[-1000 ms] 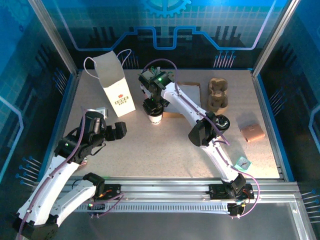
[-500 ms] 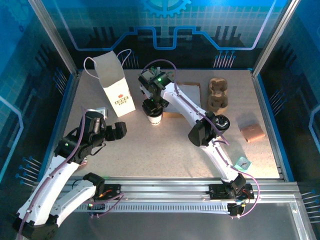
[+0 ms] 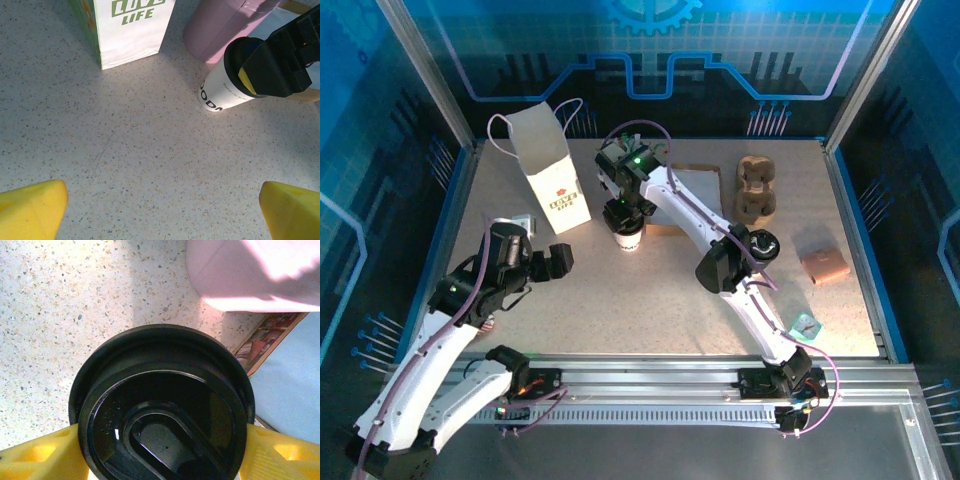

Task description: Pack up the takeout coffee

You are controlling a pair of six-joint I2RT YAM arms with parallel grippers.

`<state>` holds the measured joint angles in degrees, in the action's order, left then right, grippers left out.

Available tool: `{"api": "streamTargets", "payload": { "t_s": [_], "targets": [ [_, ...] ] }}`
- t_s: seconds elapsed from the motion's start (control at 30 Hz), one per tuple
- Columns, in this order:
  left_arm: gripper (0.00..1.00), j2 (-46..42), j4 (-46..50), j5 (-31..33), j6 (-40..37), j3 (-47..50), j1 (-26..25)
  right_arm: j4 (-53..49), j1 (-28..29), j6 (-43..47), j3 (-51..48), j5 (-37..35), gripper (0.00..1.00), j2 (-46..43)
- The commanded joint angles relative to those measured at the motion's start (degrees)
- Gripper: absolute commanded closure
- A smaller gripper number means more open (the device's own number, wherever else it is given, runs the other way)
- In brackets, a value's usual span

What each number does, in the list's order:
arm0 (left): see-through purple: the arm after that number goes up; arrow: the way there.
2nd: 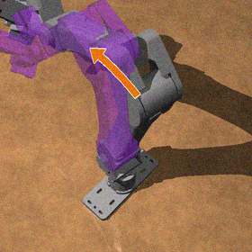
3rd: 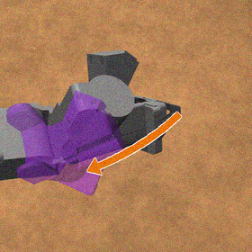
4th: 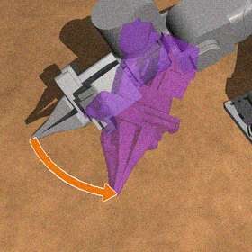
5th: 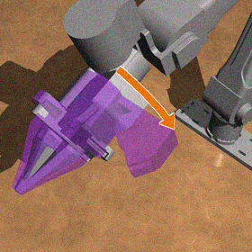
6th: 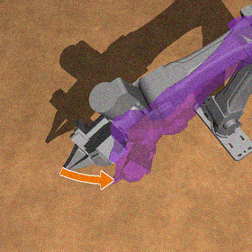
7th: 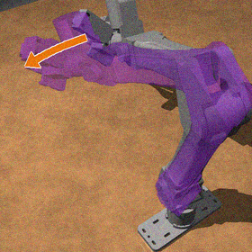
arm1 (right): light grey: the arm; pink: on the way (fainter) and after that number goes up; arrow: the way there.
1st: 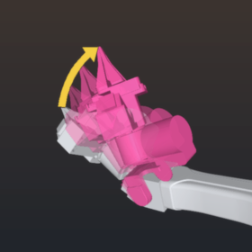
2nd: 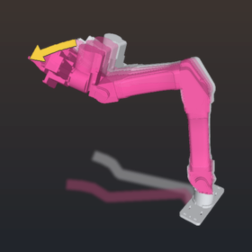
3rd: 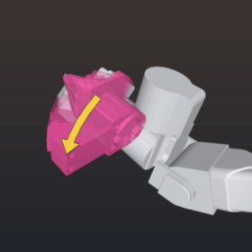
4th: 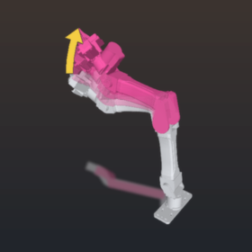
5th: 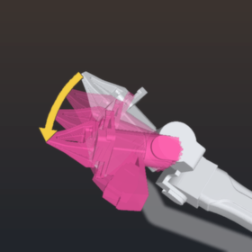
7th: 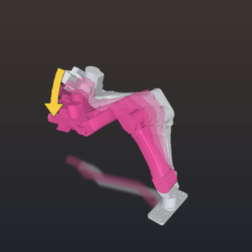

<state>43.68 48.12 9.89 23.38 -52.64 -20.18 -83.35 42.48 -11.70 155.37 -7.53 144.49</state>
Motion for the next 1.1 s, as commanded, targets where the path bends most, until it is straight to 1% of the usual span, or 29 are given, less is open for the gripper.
{"api": "streamTargets", "payload": {
  "t_s": [0.0,0.17,0.33,0.53,0.67,0.87,1.0,1.07],
  "targets": [
    [0.01,-0.5,-0.7,-1.2,-1.6,0.7,0.8,-4.4,0.6,0.6,-1.5,-2.4,0.31,4.9],
    [0.01,-0.6,-0.6,-1.1,-1.6,0.8,0.8,-4.2,1.6,0.6,-2.8,-1.6,0.31,6.2],
    [0.01,-0.7,-0.5,-1.0,-1.6,0.8,0.8,-3.1,2.7,0.1,-6.9,-0.8,0.33,7.1],
    [0.01,-0.7,-0.5,-1.2,-1.7,0.8,0.8,1.3,2.6,-0.5,-14.5,2.5,0.35,4.0],
    [0.01,-0.6,-0.6,-1.6,-1.8,0.9,0.8,2.9,1.8,-0.7,-17.0,5.1,0.35,3.3],
    [0.01,-0.5,-0.6,-1.9,-1.8,0.9,0.8,4.2,1.7,-1.4,-19.7,4.3,0.36,2.0],
    [0.01,-0.3,-0.7,-2.0,-1.8,0.9,0.8,6.7,1.6,-1.4,-21.5,7.3,0.37,-0.6],
    [0.01,-0.3,-0.6,-2.1,-1.8,0.9,0.8,7.5,1.6,-0.8,-22.5,6.4,0.37,-1.0]
  ]
}}
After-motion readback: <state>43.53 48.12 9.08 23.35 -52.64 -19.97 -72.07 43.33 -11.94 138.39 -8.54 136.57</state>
